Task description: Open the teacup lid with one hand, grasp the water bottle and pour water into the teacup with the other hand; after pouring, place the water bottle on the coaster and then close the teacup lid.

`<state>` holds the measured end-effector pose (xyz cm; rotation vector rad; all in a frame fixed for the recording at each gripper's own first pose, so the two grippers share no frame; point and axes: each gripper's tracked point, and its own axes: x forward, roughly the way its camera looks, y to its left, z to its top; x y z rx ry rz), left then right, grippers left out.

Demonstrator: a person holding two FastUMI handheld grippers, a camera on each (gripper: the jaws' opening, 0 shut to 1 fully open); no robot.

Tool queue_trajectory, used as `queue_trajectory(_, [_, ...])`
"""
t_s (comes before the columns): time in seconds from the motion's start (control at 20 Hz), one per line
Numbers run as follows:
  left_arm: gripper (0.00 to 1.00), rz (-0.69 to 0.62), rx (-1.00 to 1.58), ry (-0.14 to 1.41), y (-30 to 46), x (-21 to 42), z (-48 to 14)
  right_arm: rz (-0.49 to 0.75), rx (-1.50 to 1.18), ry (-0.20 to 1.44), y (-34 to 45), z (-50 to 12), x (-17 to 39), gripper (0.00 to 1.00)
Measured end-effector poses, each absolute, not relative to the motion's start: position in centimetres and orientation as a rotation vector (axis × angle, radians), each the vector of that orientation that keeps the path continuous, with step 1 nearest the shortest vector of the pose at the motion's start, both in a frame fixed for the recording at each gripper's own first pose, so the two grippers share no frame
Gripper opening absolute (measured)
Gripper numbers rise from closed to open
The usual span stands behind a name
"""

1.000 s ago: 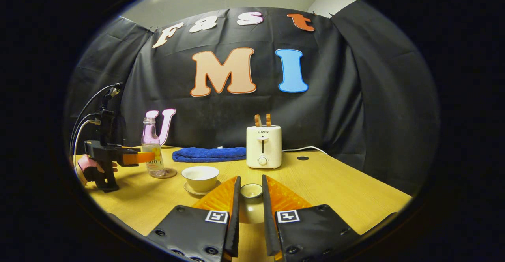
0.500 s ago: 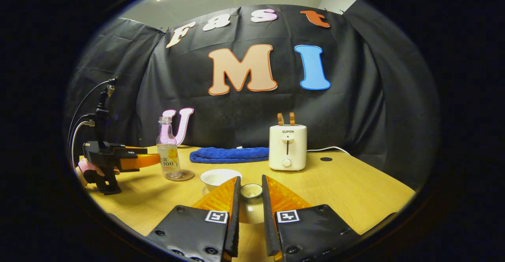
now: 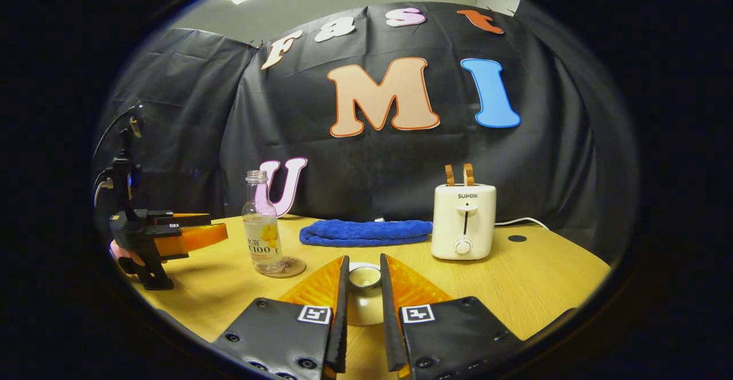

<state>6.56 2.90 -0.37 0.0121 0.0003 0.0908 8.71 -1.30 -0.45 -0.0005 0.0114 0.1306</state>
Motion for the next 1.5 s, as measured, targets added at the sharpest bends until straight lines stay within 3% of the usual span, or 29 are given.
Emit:
queue_trajectory(0.4, [0.94,0.099,0.012,-0.005,3.0,6.4,-0.3,0.161,-0.008,0.096,0.5,-1.9,13.6,0.3])
queue_trajectory(0.8, [0.93,0.098,0.012,-0.006,3.0,6.3,-0.2,0.147,-0.004,0.149,0.2,-2.7,14.1,0.3])
queue_trajectory(1.0, [0.93,0.097,0.012,-0.006,3.0,6.3,-0.2,0.155,-0.017,0.157,0.4,-3.0,13.8,0.4])
queue_trajectory(1.2, [0.93,0.094,0.012,-0.006,2.9,6.3,-0.2,0.157,-0.01,0.134,0.6,-2.5,12.2,0.67])
queue_trajectory(1.5, [0.93,0.092,0.011,-0.006,3.1,6.3,-0.2,0.119,-0.001,0.031,0.1,-0.8,8.9,0.67])
